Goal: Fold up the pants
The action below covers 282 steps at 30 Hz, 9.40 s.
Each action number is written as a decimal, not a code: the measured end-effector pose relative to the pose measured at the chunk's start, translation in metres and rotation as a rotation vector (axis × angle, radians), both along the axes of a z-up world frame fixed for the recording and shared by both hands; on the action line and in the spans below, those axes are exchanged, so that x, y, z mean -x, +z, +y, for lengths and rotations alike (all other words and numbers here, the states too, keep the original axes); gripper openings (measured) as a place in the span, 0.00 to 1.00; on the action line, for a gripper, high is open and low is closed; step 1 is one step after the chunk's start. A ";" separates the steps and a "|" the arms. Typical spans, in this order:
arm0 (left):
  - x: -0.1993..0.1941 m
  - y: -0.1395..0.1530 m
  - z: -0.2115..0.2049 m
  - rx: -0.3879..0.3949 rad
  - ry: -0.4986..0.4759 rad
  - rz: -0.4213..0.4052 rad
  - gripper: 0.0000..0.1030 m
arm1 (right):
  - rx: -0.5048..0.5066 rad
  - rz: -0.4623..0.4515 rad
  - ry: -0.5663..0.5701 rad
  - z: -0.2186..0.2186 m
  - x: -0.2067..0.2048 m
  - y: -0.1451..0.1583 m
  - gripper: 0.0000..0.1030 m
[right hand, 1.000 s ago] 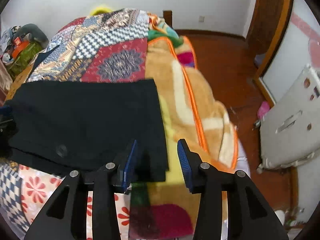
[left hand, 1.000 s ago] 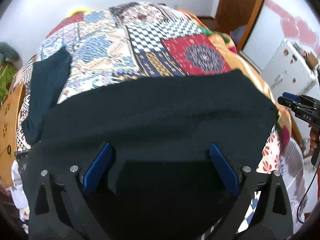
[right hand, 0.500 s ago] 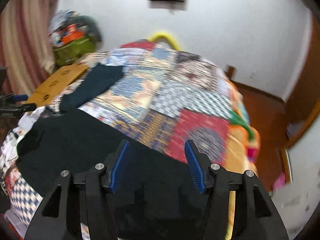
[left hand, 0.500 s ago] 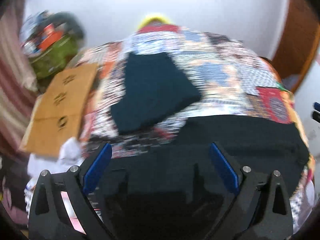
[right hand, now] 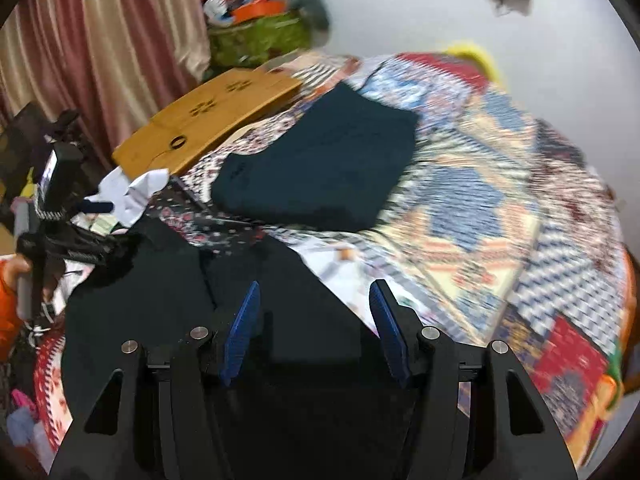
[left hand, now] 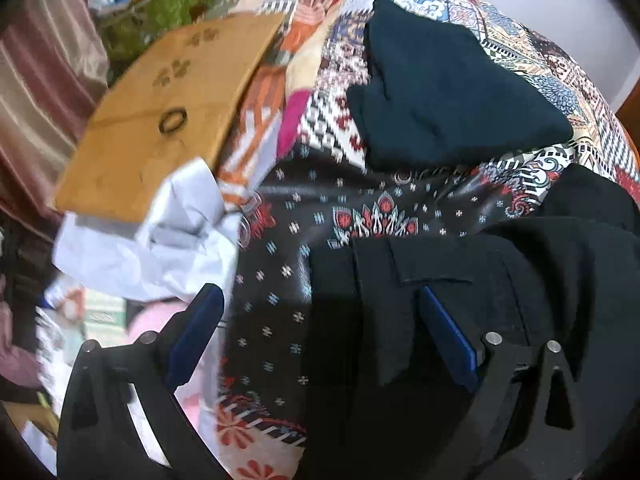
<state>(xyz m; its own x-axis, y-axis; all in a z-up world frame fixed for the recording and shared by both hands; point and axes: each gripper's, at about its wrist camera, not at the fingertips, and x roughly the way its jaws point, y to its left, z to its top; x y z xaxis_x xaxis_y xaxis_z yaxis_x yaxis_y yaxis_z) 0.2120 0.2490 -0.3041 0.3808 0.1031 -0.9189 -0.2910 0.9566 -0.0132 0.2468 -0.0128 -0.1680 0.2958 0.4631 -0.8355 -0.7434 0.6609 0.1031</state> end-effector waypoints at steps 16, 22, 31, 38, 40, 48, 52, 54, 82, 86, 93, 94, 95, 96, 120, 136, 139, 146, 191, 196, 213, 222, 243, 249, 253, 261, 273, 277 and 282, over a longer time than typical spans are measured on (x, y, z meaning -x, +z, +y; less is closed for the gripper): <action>0.008 0.001 -0.021 0.043 -0.073 -0.064 0.25 | 0.103 0.037 0.077 0.063 -0.017 -0.044 0.05; 0.006 0.001 -0.018 -0.030 -0.068 -0.039 0.32 | 0.132 0.019 -0.003 0.058 -0.028 -0.042 0.03; 0.048 0.049 -0.010 -0.029 -0.005 -0.094 0.71 | 0.087 -0.054 -0.026 0.011 0.009 0.026 0.38; 0.091 0.050 -0.017 0.026 0.033 -0.064 0.77 | 0.011 -0.090 -0.040 -0.042 0.059 0.059 0.49; 0.101 0.042 -0.018 0.070 0.045 -0.035 0.77 | 0.004 -0.086 -0.044 -0.052 0.073 0.056 0.53; 0.134 0.025 -0.032 0.227 0.101 -0.024 0.79 | 0.039 -0.030 -0.012 -0.072 0.129 0.026 0.53; 0.147 0.029 -0.044 0.201 0.115 -0.077 0.79 | 0.058 -0.017 0.029 -0.066 0.154 0.010 0.53; 0.149 0.036 -0.054 0.071 0.074 -0.076 0.79 | 0.071 -0.019 0.046 -0.060 0.162 0.003 0.53; 0.122 0.048 -0.092 -0.237 -0.262 -0.161 0.28 | 0.006 -0.020 0.185 0.012 0.171 0.004 0.09; 0.131 0.066 -0.088 -0.220 -0.243 -0.198 0.26 | -0.054 0.025 0.184 0.008 0.174 0.015 0.08; 0.144 0.041 -0.087 -0.159 -0.254 -0.112 0.26 | -0.049 0.089 0.202 0.008 0.187 0.002 0.09; 0.145 0.032 -0.088 -0.142 -0.252 -0.087 0.26 | -0.040 0.100 0.197 0.008 0.187 -0.003 0.10; 0.147 0.027 -0.089 -0.131 -0.251 -0.075 0.26 | -0.040 0.109 0.190 0.009 0.188 -0.007 0.11; 0.148 0.022 -0.090 -0.121 -0.251 -0.061 0.26 | -0.047 0.115 0.183 0.007 0.187 -0.008 0.13; 0.046 0.043 -0.079 0.020 -0.145 -0.067 0.81 | -0.087 0.060 -0.256 -0.099 0.107 0.006 0.54; 0.072 0.046 -0.090 0.015 -0.170 -0.015 0.85 | -0.145 0.095 -0.534 -0.207 0.155 -0.012 0.60; 0.057 0.066 -0.104 0.022 -0.188 -0.050 0.85 | -0.159 0.050 -0.584 -0.237 0.158 -0.009 0.60; 0.003 0.073 -0.153 0.070 -0.244 -0.053 0.85 | -0.208 0.064 -0.834 -0.326 0.168 -0.014 0.60; -0.017 0.080 -0.273 -0.070 -0.460 -0.118 1.00 | -0.177 0.075 -0.988 -0.364 0.198 -0.019 0.41; -0.017 0.058 -0.315 -0.084 -0.603 -0.037 1.00 | -0.309 0.194 -0.975 -0.356 0.205 -0.042 0.41; -0.041 0.046 -0.372 -0.050 -0.676 0.000 1.00 | -0.495 0.221 -1.107 -0.387 0.154 -0.073 0.35; -0.038 0.066 -0.365 -0.042 -0.651 -0.059 1.00 | -0.484 0.110 -1.068 -0.390 0.140 -0.040 0.08; 0.022 0.166 -0.251 0.000 -0.456 -0.368 1.00 | -0.554 -0.130 -0.598 -0.236 0.116 0.112 0.08; 0.045 0.165 -0.200 0.056 -0.346 -0.396 1.00 | -0.498 -0.052 -0.436 -0.158 0.101 0.093 0.08; 0.056 0.154 -0.164 0.067 -0.257 -0.370 1.00 | -0.420 0.047 -0.323 -0.103 0.099 0.055 0.08; 0.070 0.115 -0.125 0.073 -0.164 -0.240 1.00 | -0.183 0.181 -0.159 -0.039 0.123 -0.025 0.14; 0.039 0.138 -0.165 0.062 -0.245 -0.294 1.00 | -0.256 0.079 -0.139 -0.076 0.127 0.037 0.46; 0.019 0.145 -0.195 0.043 -0.322 -0.299 1.00 | -0.263 0.014 -0.229 -0.108 0.113 0.051 0.50; -0.014 0.133 -0.237 -0.006 -0.442 -0.259 1.00 | -0.217 0.012 -0.334 -0.140 0.087 0.041 0.54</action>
